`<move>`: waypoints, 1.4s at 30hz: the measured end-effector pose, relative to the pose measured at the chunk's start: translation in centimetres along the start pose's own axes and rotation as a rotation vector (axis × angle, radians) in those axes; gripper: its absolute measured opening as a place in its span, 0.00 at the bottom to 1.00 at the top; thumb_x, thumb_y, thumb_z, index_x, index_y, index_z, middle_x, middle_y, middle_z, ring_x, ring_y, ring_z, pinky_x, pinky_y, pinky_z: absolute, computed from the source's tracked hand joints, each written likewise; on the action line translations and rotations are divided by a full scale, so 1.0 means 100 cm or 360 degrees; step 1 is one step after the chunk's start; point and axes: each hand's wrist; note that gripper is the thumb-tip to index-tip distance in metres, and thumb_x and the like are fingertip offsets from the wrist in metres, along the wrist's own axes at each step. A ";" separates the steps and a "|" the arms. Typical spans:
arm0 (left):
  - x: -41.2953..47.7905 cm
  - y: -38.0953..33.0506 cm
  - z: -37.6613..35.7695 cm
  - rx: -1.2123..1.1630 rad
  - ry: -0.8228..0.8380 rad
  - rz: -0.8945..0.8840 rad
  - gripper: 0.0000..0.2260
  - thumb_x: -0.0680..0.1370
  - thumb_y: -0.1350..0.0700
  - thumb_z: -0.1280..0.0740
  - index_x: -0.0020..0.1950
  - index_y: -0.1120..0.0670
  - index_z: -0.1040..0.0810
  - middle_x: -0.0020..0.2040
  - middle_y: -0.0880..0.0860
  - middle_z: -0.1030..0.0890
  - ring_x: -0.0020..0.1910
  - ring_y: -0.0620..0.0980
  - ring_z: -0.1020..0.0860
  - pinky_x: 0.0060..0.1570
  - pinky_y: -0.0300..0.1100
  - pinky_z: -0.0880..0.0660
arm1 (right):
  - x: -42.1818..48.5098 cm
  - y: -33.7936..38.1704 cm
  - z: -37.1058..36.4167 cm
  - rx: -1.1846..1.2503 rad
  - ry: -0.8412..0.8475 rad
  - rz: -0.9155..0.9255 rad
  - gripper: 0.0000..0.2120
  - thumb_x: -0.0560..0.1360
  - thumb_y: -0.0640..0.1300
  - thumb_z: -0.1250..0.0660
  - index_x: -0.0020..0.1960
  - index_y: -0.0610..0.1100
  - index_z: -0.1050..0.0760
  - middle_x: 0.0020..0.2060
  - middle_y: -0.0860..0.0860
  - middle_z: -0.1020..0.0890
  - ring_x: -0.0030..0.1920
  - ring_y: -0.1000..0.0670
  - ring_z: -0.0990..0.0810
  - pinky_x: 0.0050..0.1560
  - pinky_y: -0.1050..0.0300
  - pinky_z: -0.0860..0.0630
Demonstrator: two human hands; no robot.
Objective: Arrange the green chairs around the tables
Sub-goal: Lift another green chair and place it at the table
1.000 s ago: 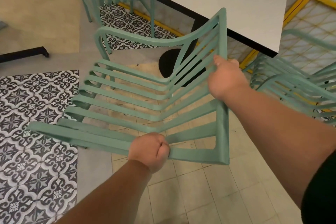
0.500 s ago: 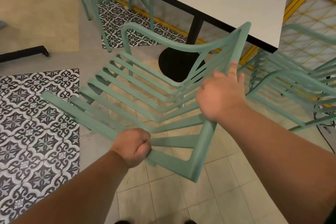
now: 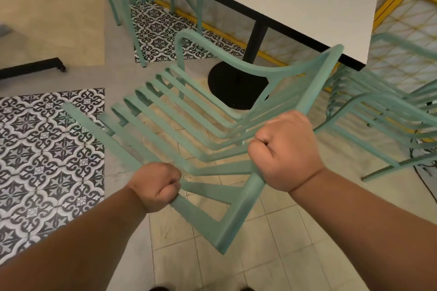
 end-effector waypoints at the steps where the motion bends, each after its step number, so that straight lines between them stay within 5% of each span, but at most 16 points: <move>1: 0.000 0.003 0.004 -0.0004 0.0010 -0.0026 0.15 0.70 0.43 0.45 0.32 0.52 0.30 0.30 0.54 0.26 0.31 0.56 0.27 0.33 0.47 0.30 | -0.002 0.003 -0.001 -0.0017 -0.0003 -0.0029 0.19 0.70 0.49 0.40 0.23 0.43 0.39 0.20 0.52 0.37 0.28 0.46 0.36 0.43 0.54 0.45; 7: 0.008 0.012 0.021 0.0098 0.0118 -0.0046 0.15 0.71 0.42 0.45 0.32 0.52 0.34 0.30 0.55 0.26 0.31 0.57 0.28 0.35 0.49 0.31 | -0.005 0.016 0.001 -0.0035 -0.0010 -0.0082 0.18 0.69 0.52 0.47 0.24 0.45 0.41 0.21 0.52 0.35 0.30 0.45 0.33 0.43 0.50 0.38; 10: 0.016 -0.014 0.036 0.0194 0.0298 0.0461 0.19 0.75 0.41 0.45 0.36 0.55 0.28 0.38 0.56 0.22 0.41 0.55 0.23 0.44 0.47 0.32 | -0.003 0.014 0.000 -0.0074 -0.0031 -0.0042 0.18 0.69 0.52 0.48 0.24 0.45 0.42 0.20 0.52 0.38 0.28 0.45 0.35 0.42 0.52 0.44; 12: 0.014 -0.048 0.054 -0.0001 0.0292 0.0807 0.14 0.80 0.45 0.40 0.45 0.52 0.22 0.45 0.52 0.20 0.46 0.51 0.22 0.49 0.49 0.25 | -0.004 0.013 -0.001 -0.0086 -0.0051 -0.0032 0.18 0.68 0.51 0.48 0.24 0.44 0.43 0.20 0.52 0.39 0.28 0.46 0.36 0.42 0.53 0.47; 14: -0.001 -0.103 0.071 -0.0345 0.0130 0.0917 0.15 0.77 0.37 0.39 0.50 0.45 0.20 0.46 0.45 0.18 0.45 0.46 0.21 0.48 0.50 0.22 | -0.004 0.012 -0.002 -0.0049 -0.0074 -0.0035 0.17 0.68 0.51 0.47 0.24 0.45 0.45 0.21 0.52 0.40 0.27 0.46 0.36 0.42 0.53 0.47; 16: -0.020 -0.171 0.080 -0.0541 0.0055 0.0851 0.22 0.70 0.28 0.44 0.50 0.40 0.23 0.42 0.43 0.19 0.40 0.42 0.21 0.41 0.47 0.23 | -0.004 0.012 -0.003 -0.0005 -0.0078 -0.0041 0.17 0.68 0.50 0.46 0.24 0.45 0.46 0.21 0.52 0.39 0.28 0.46 0.36 0.42 0.53 0.47; 18: -0.028 -0.219 0.070 -0.0171 0.0093 0.0644 0.20 0.71 0.28 0.45 0.52 0.41 0.30 0.43 0.45 0.23 0.39 0.44 0.22 0.37 0.47 0.27 | -0.003 0.011 -0.001 0.0015 -0.0033 -0.0022 0.16 0.67 0.50 0.44 0.24 0.44 0.44 0.22 0.52 0.39 0.28 0.46 0.37 0.41 0.53 0.47; 22: -0.010 -0.226 0.041 0.0415 0.0002 0.0564 0.08 0.82 0.50 0.41 0.53 0.48 0.42 0.46 0.47 0.26 0.41 0.50 0.26 0.38 0.45 0.28 | 0.003 -0.011 0.008 -0.0017 0.0128 0.0246 0.18 0.69 0.56 0.41 0.25 0.47 0.32 0.23 0.53 0.33 0.28 0.47 0.33 0.40 0.54 0.43; 27: -0.008 -0.213 0.027 0.0445 -0.0202 0.0642 0.14 0.79 0.58 0.37 0.46 0.46 0.43 0.34 0.45 0.33 0.28 0.45 0.35 0.24 0.43 0.41 | 0.033 -0.051 0.021 -0.0144 0.0382 0.0392 0.34 0.72 0.67 0.53 0.42 0.47 0.14 0.35 0.50 0.22 0.40 0.44 0.22 0.38 0.51 0.26; 31: -0.006 -0.210 0.026 0.0394 -0.0269 0.0639 0.14 0.79 0.58 0.39 0.46 0.45 0.44 0.35 0.45 0.33 0.30 0.46 0.32 0.26 0.45 0.36 | 0.050 -0.081 0.019 -0.0239 0.0384 0.0498 0.38 0.71 0.72 0.54 0.45 0.49 0.13 0.40 0.50 0.18 0.43 0.45 0.21 0.42 0.48 0.23; 35: -0.005 -0.209 0.024 0.0422 -0.0298 0.0655 0.17 0.79 0.59 0.39 0.44 0.44 0.47 0.34 0.44 0.32 0.29 0.44 0.33 0.24 0.43 0.42 | 0.067 -0.111 0.024 -0.0397 0.0413 0.0335 0.43 0.71 0.71 0.59 0.37 0.42 0.16 0.34 0.44 0.20 0.38 0.41 0.22 0.41 0.44 0.24; 42: -0.008 -0.199 0.028 0.0493 -0.0311 0.0614 0.15 0.80 0.53 0.40 0.44 0.43 0.47 0.33 0.43 0.33 0.27 0.42 0.35 0.23 0.41 0.44 | 0.059 -0.101 0.020 -0.0466 0.0315 0.0228 0.37 0.73 0.64 0.60 0.28 0.40 0.25 0.26 0.44 0.25 0.30 0.42 0.26 0.36 0.44 0.26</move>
Point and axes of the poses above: each hand's wrist, its own x-axis towards the middle knuckle, its own z-axis out of the back of the hand, y = z × x
